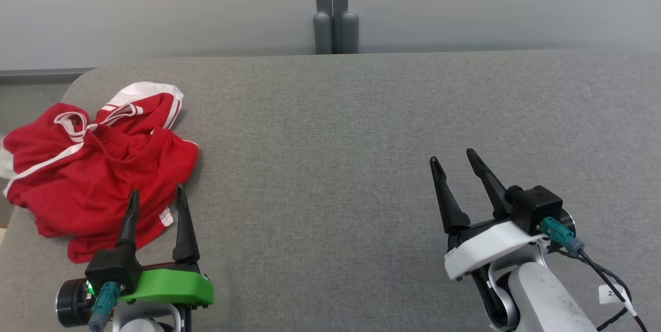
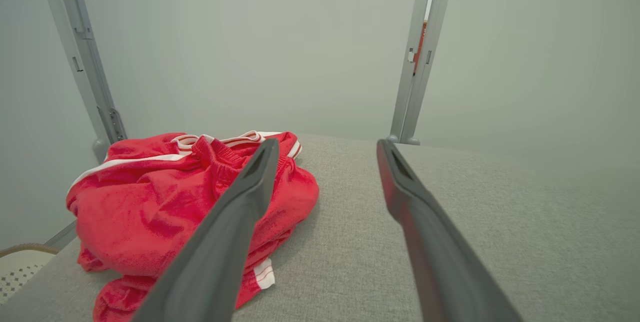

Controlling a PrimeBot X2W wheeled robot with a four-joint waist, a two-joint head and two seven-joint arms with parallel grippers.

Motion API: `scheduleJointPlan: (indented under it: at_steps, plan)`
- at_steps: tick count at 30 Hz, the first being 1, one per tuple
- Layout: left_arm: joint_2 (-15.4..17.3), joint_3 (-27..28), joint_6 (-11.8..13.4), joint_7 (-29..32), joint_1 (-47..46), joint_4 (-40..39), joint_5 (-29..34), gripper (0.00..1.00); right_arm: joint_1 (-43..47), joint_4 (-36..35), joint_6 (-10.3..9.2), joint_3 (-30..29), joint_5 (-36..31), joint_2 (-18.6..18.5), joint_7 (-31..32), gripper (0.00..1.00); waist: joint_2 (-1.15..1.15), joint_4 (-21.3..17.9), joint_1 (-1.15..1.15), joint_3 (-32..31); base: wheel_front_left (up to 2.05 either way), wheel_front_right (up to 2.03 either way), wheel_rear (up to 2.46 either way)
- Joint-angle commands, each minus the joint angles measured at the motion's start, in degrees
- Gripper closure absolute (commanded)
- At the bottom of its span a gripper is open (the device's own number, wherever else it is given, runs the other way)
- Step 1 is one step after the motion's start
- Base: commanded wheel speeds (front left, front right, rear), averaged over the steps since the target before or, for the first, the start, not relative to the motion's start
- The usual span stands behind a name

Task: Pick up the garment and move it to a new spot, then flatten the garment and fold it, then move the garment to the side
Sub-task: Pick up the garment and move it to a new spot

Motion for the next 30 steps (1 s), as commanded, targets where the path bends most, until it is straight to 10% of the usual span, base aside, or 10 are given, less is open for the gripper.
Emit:
scheduleJointPlan:
  at_steps: [1,21,30]
  plan:
    - [0.4,0.5,0.1,-0.2,-0.1,0.2,-0.5,0.00,0.6,0.1,0.02,0.3,0.4,-0.2,-0.2,0.00,0.00,2.8,0.00,-0.2,0.00,0.00,0.00]
    - [0.3,3.5,-1.2,-0.1,2.2,2.0,-2.4,0.00,2.0,0.1,0.02,1.2,2.4,-0.2,-0.2,0.00,0.00,21.3,0.00,-1.0,0.00,0.00,0.00]
    - [1.8,3.4,-4.9,2.7,-2.5,7.5,-6.0,0.00,0.6,0.2,0.02,1.9,3.0,-0.2,-0.2,0.00,0.00,22.2,0.00,-0.4,0.00,0.00,0.00]
